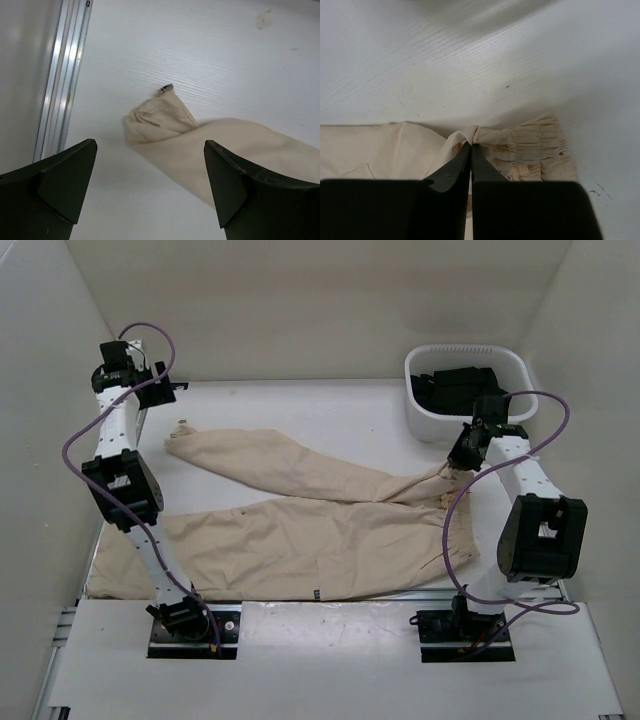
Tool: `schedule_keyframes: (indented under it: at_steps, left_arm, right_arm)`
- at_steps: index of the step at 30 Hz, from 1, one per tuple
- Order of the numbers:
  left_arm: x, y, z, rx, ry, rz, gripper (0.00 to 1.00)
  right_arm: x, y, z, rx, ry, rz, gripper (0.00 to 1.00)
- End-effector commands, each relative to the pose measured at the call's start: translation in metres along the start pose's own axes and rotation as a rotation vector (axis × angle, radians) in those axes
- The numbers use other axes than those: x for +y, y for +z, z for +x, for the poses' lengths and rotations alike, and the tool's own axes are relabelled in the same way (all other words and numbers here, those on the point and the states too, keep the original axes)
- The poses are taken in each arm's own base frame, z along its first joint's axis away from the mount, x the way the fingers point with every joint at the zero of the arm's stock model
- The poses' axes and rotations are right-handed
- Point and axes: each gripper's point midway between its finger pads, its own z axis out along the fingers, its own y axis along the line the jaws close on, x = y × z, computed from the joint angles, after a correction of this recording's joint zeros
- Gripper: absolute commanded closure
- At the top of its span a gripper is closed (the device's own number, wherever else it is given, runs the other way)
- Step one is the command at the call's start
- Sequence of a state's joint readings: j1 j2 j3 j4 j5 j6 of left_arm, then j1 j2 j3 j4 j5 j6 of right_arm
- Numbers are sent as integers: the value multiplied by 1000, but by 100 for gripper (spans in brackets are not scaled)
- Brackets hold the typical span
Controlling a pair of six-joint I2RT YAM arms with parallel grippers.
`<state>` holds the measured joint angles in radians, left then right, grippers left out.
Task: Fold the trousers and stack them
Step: Flatten the trousers out
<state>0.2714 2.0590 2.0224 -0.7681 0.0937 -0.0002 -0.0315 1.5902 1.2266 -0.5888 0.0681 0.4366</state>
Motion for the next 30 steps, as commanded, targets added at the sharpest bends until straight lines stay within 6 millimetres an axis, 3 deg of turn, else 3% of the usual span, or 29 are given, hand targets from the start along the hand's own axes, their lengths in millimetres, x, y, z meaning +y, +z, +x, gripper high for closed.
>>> schedule_keyframes:
  at_steps: [1,2,3,4,5,7,8,9,10,11,12,13,14,15,17,18,20,21,22,23,25,26,29,30]
  left_arm:
    - [18,59,47,136,-15,-51,0]
    - [19,65,47,136,-15,-51,0]
    - [19,70,55,162,-17,-51,0]
    - [19,75,60,175,-18,-51,0]
    - [22,78,64,184,-18,-63,0]
    - [29,78,69,196,-24,-81,0]
    - [35,69,70,197,-34,-88,0]
    - [37,61,68,188,-44,-76,0]
    - [41,51,65,176,-59,-61,0]
    - [51,31,59,150,-90,-40,0]
    - [57,20,56,136,-106,-34,0]
    - [63,8,58,136,-122,-32,0]
    - [72,-17,51,107,-141,-45,0]
    - [75,-24,65,137,-155,-50,0]
    - [81,-52,72,138,-168,-88,0]
    - [91,-61,79,148,-178,-130,0]
    - [99,-72,102,193,-203,-159,0]
    - [107,-84,112,212,-225,-183,0]
    - [110,-89,116,217,-235,-191,0]
    - [114,-94,118,215,-246,-200,0]
    - [121,-110,124,215,-274,-213,0]
    - [123,-114,128,216,-282,-218,0]
    - [127,-131,129,205,-299,-235,0]
    - [129,-139,131,200,-309,-245,0]
  right_arm:
    - [-3,-9,1,-7,-23,10,95]
    - [-12,-7,2,-2,-24,61,83]
    - [-19,-9,-2,-9,-15,87,64]
    - [-22,-9,-2,-3,-29,107,24]
    - [-23,-12,-6,-10,-42,113,18]
    - [2,-29,-19,-58,-189,62,1]
    - [19,-38,-24,-86,-270,28,1]
    - [58,-47,-18,-119,-406,-32,1]
    - [89,-62,-29,-177,-494,-81,1]
    - [133,-72,-10,-192,-661,-148,1]
    - [159,-76,-7,-216,-719,-182,1]
    - [183,-58,8,-182,-778,-200,1]
    - [227,-70,20,-213,-846,-273,1]
    - [253,-36,45,-148,-904,-298,1]
    - [310,-28,86,-127,-1004,-388,1]
    - [346,-16,93,-135,-1016,-443,1]
    - [395,-14,117,-126,-931,-599,1]
    - [407,7,141,-67,-930,-648,1]
    - [428,1,133,-114,-901,-708,1]
    - [435,15,152,-81,-869,-721,1]
    - [461,11,160,-121,-846,-780,1]
    - [465,27,173,-107,-856,-778,1]
    - [470,41,202,-99,-874,-755,1]
    - [468,42,203,-112,-877,-721,3]
